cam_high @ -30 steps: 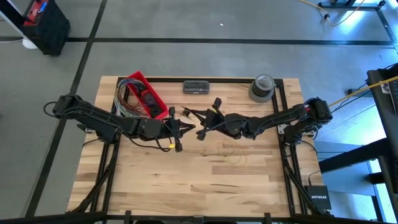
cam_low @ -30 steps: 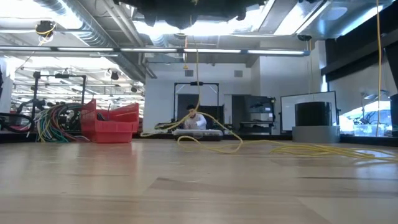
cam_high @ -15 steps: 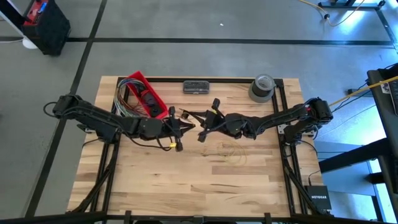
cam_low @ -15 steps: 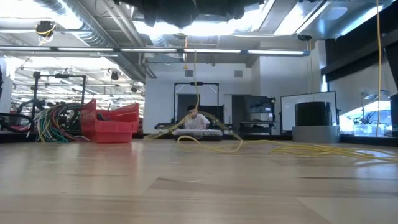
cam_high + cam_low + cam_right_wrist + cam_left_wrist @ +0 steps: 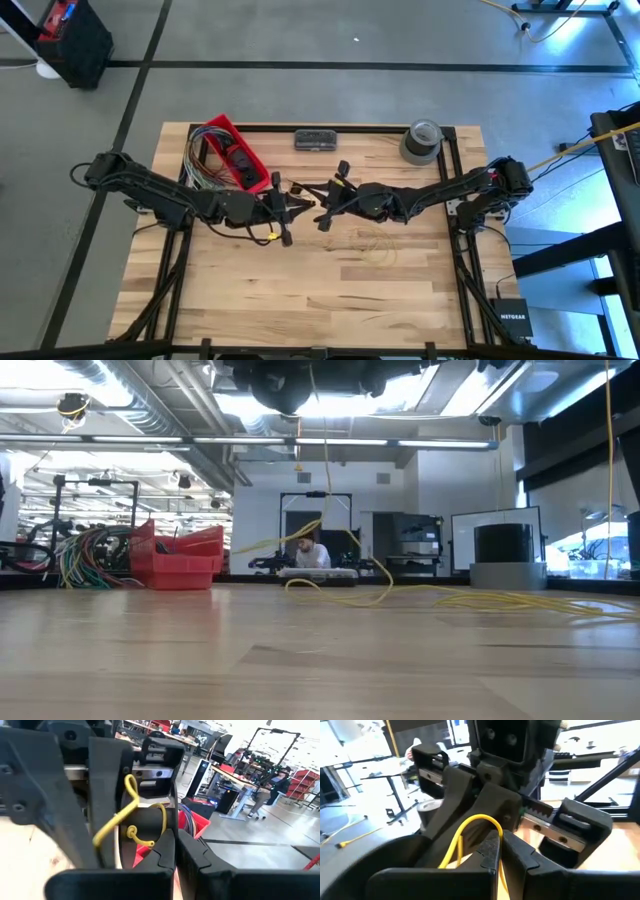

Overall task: Coil cords
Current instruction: Coil the yellow wire on the spool

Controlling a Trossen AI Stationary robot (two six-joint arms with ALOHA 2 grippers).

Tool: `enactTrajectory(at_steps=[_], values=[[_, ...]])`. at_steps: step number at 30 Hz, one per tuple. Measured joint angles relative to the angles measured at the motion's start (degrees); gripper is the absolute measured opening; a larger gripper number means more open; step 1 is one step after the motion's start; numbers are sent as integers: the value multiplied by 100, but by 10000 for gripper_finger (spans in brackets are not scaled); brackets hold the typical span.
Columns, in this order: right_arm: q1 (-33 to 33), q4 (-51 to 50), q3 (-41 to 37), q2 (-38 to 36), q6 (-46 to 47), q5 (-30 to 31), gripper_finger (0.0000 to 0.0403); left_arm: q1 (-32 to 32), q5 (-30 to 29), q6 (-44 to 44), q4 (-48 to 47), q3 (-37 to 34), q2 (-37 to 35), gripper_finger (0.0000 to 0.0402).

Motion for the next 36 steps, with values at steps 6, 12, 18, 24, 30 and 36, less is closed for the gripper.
enactTrajectory(at_steps=[6,12,18,24,30,36], values=[[-7,-72,-9,-51,-43,-30,5,27,-388,101,-33,2,228,5],[64,14,4,-305,46,-40,5,201,-427,82,-72,0,575,5],[343,-95,-2,-544,-103,326,5,310,-422,118,-261,7,624,5],[717,-481,-17,-874,-506,850,5,256,-411,608,-417,18,616,5],[987,-769,-40,-1137,-638,1070,5,253,-380,892,-625,34,608,5],[975,-456,-46,-1231,-758,990,5,257,-385,958,-655,31,608,5]])
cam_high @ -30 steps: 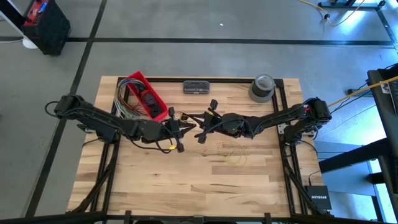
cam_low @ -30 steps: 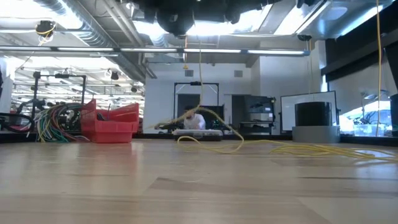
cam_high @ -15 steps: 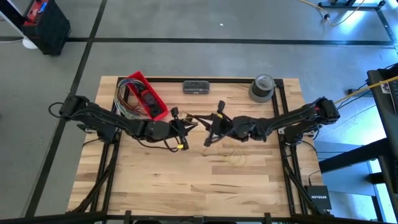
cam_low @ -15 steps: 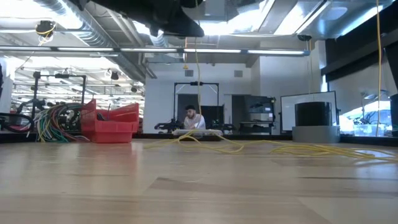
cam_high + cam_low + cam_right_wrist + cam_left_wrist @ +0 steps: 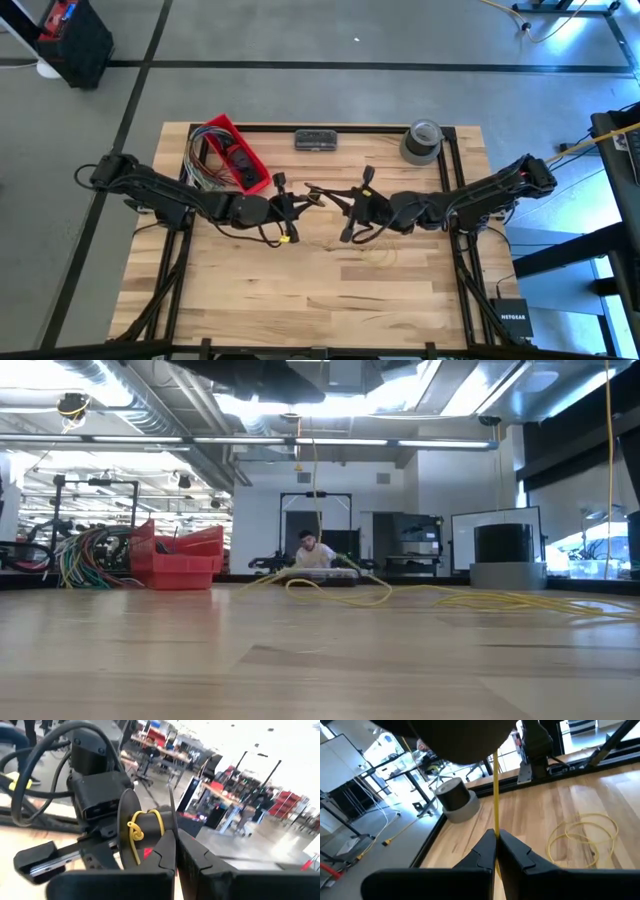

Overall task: Coil cords
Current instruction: Coil the yellow wire on the spool

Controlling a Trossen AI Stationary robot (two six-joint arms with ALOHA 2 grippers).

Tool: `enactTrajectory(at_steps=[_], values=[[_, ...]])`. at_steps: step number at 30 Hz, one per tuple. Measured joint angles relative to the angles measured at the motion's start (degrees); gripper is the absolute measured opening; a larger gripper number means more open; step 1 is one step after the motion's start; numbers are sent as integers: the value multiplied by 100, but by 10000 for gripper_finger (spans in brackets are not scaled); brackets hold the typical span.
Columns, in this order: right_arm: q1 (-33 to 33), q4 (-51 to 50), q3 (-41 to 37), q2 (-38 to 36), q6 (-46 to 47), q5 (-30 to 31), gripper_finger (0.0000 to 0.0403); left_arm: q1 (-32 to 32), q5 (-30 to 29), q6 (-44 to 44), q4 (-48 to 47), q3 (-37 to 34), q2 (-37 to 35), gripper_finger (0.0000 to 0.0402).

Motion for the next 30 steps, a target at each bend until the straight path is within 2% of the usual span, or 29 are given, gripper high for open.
enactTrajectory(at_steps=[3,11,30], values=[[2,289,29,0,-297,-3,5,5,-5,1,54,0,0,5],[2,215,572,0,-748,-65,5,9,-36,35,104,-9,2,5],[13,-1445,2085,-35,-802,-112,5,13,-46,69,12,-25,22,5]])
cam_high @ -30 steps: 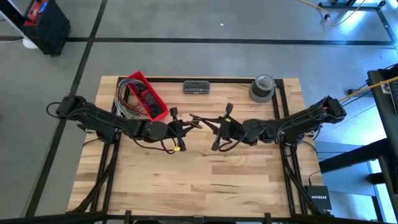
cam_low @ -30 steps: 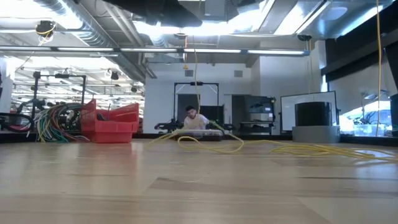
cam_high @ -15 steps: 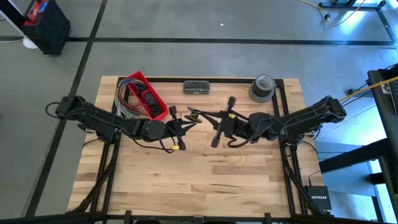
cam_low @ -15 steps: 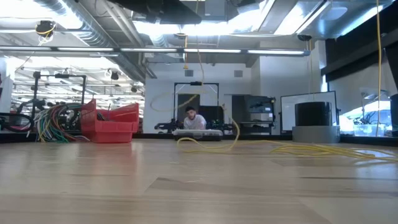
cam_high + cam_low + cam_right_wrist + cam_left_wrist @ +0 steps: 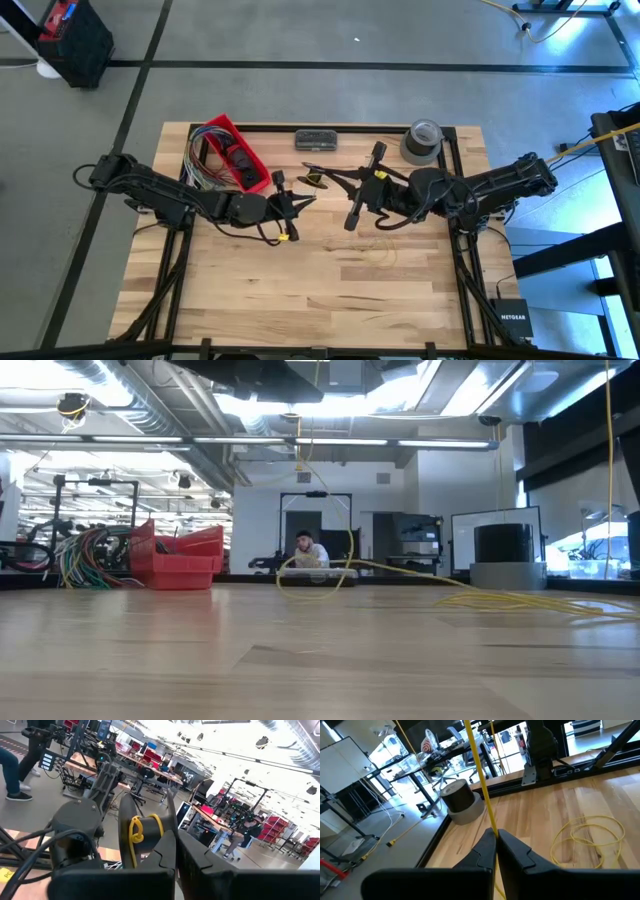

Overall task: Coil cords
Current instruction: Coil the yellow wire on the spool

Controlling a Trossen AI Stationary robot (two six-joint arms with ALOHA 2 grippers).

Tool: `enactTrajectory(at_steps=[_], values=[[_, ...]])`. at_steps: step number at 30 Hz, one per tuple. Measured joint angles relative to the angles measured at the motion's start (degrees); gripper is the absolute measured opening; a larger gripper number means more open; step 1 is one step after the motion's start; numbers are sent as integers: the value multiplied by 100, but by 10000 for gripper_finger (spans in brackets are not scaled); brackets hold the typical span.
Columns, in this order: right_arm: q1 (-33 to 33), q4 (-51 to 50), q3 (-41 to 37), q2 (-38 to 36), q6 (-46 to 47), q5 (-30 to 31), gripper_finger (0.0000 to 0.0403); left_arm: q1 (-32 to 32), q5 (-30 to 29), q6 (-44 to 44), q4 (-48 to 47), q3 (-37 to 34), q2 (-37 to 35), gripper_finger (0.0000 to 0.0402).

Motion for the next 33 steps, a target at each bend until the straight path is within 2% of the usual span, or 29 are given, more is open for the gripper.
enactTrajectory(at_steps=[2,6,13,19,23,28,33], values=[[0,-241,8,-15,133,-8,5,-1,-21,94,-91,-7,1,5],[0,-1115,-41,-28,679,-53,5,-78,-579,128,-491,-29,-177,5],[0,-2091,-592,-49,1344,-66,5,-170,-699,-204,-983,-36,-784,5],[-5,-2221,-1188,-47,1628,-134,5,-164,-701,-761,-1666,-26,-1243,5],[-93,-1949,-1563,2,1637,-79,5,-172,-670,-1110,-1821,-25,-1425,5],[-386,-1689,-1884,102,1676,163,5,-205,-75,-1261,-1689,-23,-1474,5],[-695,-1455,-1897,461,1864,-194,5,-207,399,-1403,-1388,-12,-1473,5]])
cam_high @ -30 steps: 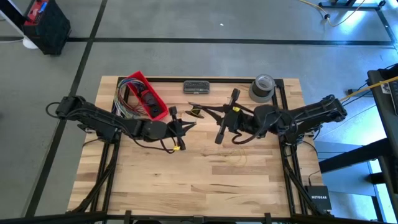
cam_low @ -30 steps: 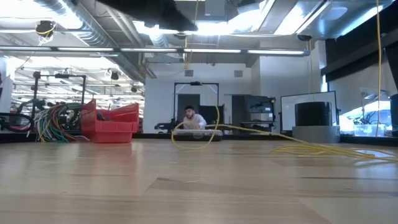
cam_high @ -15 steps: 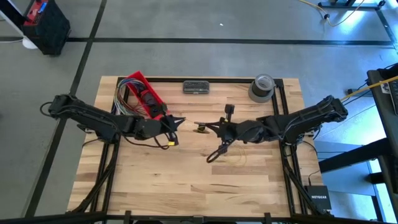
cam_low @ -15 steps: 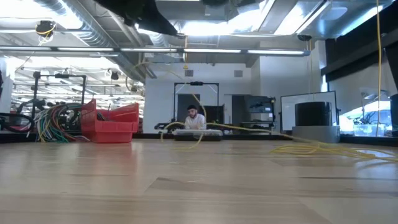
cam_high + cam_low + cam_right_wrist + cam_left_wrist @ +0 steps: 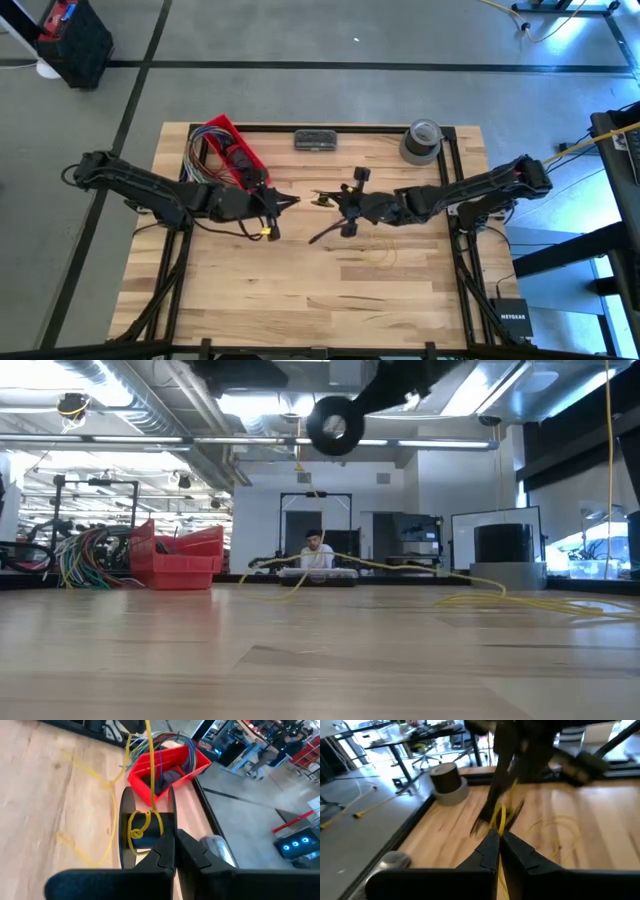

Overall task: Coil cords
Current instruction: Coil the yellow wire on the spool

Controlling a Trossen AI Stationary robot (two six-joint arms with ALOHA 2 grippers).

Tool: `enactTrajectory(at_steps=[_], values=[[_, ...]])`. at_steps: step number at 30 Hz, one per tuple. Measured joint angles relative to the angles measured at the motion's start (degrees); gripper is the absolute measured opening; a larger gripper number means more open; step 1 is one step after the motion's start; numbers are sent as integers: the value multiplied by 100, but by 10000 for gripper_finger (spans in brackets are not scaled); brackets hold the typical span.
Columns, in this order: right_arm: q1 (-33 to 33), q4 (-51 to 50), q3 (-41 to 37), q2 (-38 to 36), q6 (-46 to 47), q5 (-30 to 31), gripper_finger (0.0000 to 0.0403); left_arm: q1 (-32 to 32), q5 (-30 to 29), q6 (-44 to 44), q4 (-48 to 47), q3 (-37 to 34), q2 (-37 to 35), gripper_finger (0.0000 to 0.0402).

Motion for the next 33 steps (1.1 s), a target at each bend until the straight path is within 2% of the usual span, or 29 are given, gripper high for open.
enactTrajectory(at_steps=[4,11,27,33], values=[[-194,680,-2,372,25,36,5,0,260,-141,225,2,77,5],[-304,1887,-4,737,25,-105,5,0,276,-200,643,4,406,5],[-330,3975,-4,678,-522,-421,5,245,250,-157,845,11,850,5],[-324,4195,-24,306,-627,-796,5,303,237,-82,886,28,892,5]])
